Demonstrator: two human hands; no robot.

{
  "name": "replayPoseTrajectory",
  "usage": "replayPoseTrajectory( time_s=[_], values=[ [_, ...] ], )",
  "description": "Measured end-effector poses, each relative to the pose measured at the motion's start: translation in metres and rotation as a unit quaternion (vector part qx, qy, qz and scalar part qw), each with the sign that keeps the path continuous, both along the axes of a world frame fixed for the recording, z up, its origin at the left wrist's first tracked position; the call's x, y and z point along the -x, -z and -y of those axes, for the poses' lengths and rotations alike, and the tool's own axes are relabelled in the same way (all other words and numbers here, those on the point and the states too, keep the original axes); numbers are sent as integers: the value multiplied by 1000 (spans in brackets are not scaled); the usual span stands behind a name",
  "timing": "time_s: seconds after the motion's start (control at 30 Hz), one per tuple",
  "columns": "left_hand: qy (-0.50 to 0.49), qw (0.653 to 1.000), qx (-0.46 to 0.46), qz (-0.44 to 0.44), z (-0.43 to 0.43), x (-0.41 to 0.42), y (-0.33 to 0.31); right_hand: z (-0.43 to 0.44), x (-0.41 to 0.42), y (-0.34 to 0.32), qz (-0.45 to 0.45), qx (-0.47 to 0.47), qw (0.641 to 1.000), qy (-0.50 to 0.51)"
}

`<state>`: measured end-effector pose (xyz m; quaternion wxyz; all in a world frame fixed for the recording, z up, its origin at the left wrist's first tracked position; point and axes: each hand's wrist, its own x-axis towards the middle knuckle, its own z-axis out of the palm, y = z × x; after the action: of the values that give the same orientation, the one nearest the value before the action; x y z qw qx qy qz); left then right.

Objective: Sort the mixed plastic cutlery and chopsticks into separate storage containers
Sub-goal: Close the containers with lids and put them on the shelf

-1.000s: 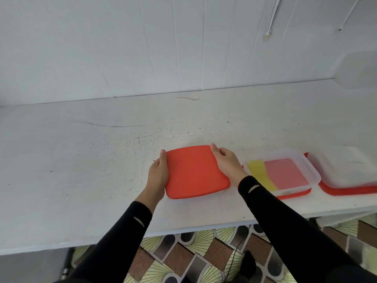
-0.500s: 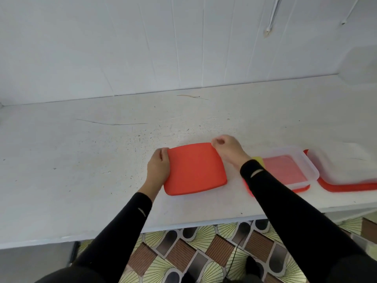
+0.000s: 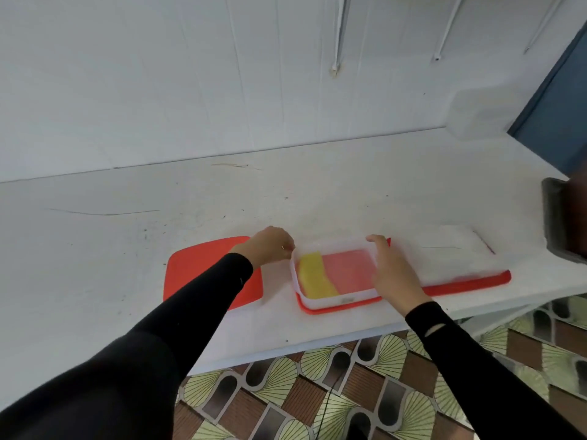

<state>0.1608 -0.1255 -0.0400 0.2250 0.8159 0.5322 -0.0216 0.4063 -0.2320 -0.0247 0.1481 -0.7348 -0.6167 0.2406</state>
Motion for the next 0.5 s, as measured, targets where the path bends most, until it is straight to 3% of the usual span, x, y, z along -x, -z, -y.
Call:
replayPoseTrajectory(
  time_s=[0.2, 0.3, 0.5],
  values=[
    [8, 997, 47, -66, -10, -38, 4, 7, -27, -16, -6, -25, 1000, -16],
    [-26, 998, 50, -42, -16, -43, 1, 7, -34, -16, -17, -17, 999, -43],
    [-158, 971, -152, 101, -13, -27, -36, -4, -35, 2, -71, -33, 994, -70]
  ],
)
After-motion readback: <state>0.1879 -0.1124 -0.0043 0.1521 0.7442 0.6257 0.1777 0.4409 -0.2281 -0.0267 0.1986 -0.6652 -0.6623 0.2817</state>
